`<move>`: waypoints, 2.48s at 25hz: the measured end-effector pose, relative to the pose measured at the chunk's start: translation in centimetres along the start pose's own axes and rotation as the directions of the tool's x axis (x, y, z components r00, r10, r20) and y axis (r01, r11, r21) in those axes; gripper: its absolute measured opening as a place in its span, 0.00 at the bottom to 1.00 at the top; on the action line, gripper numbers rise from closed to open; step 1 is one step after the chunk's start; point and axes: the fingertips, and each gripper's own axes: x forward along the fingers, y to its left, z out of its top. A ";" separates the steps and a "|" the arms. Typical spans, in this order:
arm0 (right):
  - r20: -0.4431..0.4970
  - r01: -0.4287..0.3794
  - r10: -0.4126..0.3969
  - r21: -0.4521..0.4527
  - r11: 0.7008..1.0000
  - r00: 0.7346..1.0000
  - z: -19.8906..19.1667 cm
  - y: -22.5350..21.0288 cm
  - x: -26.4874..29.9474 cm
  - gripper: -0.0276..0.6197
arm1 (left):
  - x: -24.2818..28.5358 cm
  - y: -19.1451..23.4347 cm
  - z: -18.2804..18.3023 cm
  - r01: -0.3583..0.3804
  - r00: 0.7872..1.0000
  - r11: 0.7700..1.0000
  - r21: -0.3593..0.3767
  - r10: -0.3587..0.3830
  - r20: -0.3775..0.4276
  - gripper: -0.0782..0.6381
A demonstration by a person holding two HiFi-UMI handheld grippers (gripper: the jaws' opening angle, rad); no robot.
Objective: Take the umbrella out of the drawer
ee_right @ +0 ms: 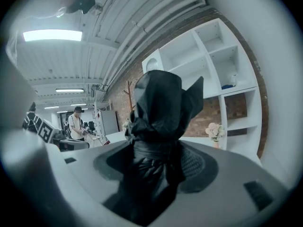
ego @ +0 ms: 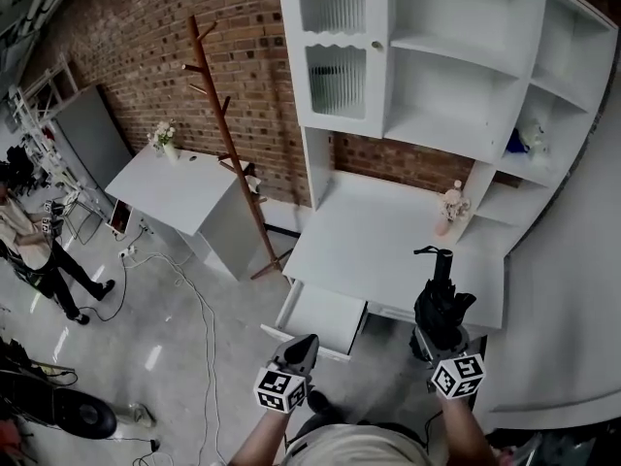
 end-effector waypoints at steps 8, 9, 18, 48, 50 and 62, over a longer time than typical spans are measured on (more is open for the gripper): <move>0.030 0.054 -0.054 0.000 0.999 0.998 0.0 -1.7 -5.6 0.48 | -1.2 -3.4 0.0 0.009 1.000 1.000 0.011 -0.009 0.009 0.15; 0.033 0.058 -0.059 0.003 0.998 0.998 0.1 -1.8 -6.3 0.48 | -1.2 -3.9 -0.1 0.014 1.000 1.000 0.013 -0.014 0.008 0.15; 0.074 0.050 -0.051 0.012 0.999 0.996 0.4 -2.1 -12.6 0.48 | -3.3 -9.2 0.2 0.039 0.998 0.998 0.039 -0.041 0.044 0.15; 0.202 0.003 -0.001 -0.011 1.000 0.979 5.3 7.3 -12.4 0.48 | -13.5 -2.6 4.8 -0.023 0.992 0.997 0.072 0.014 0.122 0.15; 0.207 0.001 0.000 -0.005 1.000 0.978 5.6 7.8 -12.1 0.48 | -14.0 -1.9 5.1 -0.028 0.992 0.997 0.067 0.019 0.126 0.15; 0.213 0.012 -0.004 -0.039 0.999 0.977 6.0 9.9 -11.2 0.48 | -15.3 -0.1 5.2 -0.036 0.991 0.997 0.063 0.027 0.132 0.15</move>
